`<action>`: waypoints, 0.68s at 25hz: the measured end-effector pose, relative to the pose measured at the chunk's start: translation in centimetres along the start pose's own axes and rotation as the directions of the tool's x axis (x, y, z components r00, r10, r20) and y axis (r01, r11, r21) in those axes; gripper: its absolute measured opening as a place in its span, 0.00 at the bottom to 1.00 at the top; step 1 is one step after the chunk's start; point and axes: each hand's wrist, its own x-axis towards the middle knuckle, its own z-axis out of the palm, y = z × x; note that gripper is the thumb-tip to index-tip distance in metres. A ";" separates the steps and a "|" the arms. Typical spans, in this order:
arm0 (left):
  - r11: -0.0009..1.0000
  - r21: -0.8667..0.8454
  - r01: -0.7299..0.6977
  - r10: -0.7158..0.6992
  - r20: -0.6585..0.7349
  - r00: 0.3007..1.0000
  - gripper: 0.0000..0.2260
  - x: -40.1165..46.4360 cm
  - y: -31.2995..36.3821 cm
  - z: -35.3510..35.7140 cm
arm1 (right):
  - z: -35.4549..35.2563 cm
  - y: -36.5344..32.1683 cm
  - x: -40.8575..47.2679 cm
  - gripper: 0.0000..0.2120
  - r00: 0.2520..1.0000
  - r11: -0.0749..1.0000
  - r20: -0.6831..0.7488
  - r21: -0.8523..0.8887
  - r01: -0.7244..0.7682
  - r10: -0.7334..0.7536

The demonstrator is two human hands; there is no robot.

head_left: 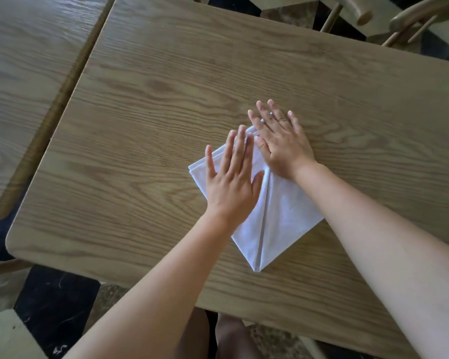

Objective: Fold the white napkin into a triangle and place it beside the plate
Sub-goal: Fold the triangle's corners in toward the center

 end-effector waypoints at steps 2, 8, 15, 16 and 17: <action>0.997 0.028 0.067 -0.069 0.079 0.995 0.29 0.5 -1.1 1.2 | 0.2 -0.1 -0.1 0.25 1.000 1.000 0.001 0.003 0.001 -0.001; 0.995 0.032 0.096 -0.098 0.061 0.993 0.34 -2.5 -5.1 0.3 | -0.8 -0.5 -0.3 0.28 0.999 0.999 0.015 -0.001 -0.041 0.041; 0.996 -0.066 0.060 -0.058 0.020 0.998 0.23 3.2 -2.2 -2.4 | -2.9 1.2 -6.9 0.18 0.864 0.871 -0.165 0.227 -0.436 0.476; 0.997 -0.037 0.072 -0.071 0.043 0.997 0.19 3.9 -1.9 -2.6 | -3.0 1.2 -7.4 0.16 0.869 0.866 -0.125 0.226 -0.445 0.479; 0.996 -0.026 0.087 -0.086 0.055 0.995 0.17 4.4 -1.6 -2.7 | -3.1 1.1 -7.5 0.15 0.871 0.859 -0.082 0.236 -0.454 0.484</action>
